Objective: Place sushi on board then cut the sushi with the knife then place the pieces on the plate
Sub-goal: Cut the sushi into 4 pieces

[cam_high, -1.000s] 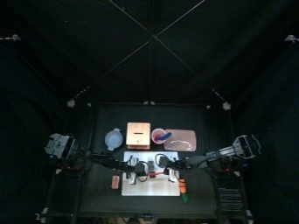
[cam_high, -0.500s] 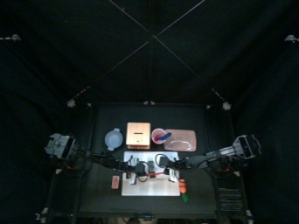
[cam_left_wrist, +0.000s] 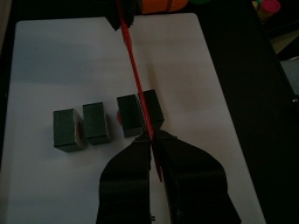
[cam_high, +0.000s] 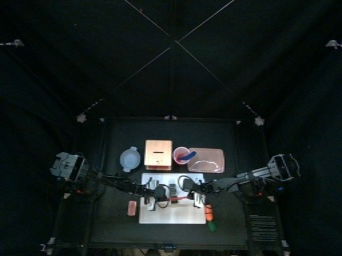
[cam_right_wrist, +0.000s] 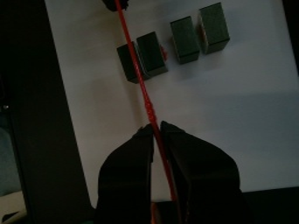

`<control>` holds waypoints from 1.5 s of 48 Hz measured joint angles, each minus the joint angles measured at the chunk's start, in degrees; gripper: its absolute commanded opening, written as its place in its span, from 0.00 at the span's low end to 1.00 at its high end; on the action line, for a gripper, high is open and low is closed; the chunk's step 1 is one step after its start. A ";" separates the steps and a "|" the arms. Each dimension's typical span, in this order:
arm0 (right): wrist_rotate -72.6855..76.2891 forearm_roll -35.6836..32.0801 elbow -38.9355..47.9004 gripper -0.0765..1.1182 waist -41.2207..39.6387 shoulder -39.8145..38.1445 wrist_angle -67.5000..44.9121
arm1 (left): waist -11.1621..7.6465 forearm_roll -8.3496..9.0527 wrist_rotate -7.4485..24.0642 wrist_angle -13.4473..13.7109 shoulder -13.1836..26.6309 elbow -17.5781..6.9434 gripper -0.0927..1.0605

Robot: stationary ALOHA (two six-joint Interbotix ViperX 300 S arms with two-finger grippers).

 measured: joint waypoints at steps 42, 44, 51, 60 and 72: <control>0.00 0.09 0.00 0.47 -0.18 1.32 0.00 | 0.26 0.09 -0.09 0.00 0.35 0.00 0.45; 0.00 0.09 -0.09 0.47 -0.18 1.41 0.00 | 0.26 0.00 -0.18 0.00 0.44 0.00 0.45; 0.00 0.18 0.00 0.47 -0.18 1.41 0.00 | 0.26 -0.18 -0.26 0.00 0.53 0.00 0.45; 0.00 0.26 0.00 0.47 -0.18 1.76 0.00 | 0.26 -0.53 -0.18 0.00 1.23 0.00 0.45; 0.00 0.35 0.00 0.47 -0.26 2.90 -0.09 | 0.26 -0.88 -0.26 -0.09 1.93 0.00 0.45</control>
